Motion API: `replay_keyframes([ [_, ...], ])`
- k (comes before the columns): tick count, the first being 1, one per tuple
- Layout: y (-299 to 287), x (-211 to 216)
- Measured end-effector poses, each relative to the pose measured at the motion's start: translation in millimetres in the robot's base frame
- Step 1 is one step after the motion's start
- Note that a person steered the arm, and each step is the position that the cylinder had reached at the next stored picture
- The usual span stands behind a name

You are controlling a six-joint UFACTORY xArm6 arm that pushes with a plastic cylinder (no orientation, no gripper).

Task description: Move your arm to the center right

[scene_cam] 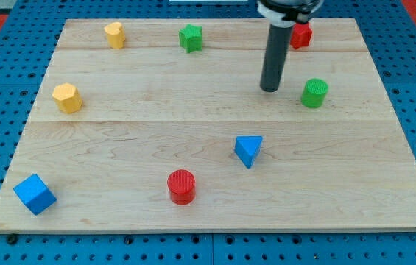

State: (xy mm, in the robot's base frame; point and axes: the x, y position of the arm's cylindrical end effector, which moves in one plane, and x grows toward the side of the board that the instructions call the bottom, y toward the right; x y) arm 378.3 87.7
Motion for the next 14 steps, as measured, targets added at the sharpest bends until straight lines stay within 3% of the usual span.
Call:
replay_keyframes([
  [1,-31,14],
  [7,-29,-6],
  [8,-27,-33],
  [9,43,-74],
  [10,130,-66],
  [14,140,-44],
])
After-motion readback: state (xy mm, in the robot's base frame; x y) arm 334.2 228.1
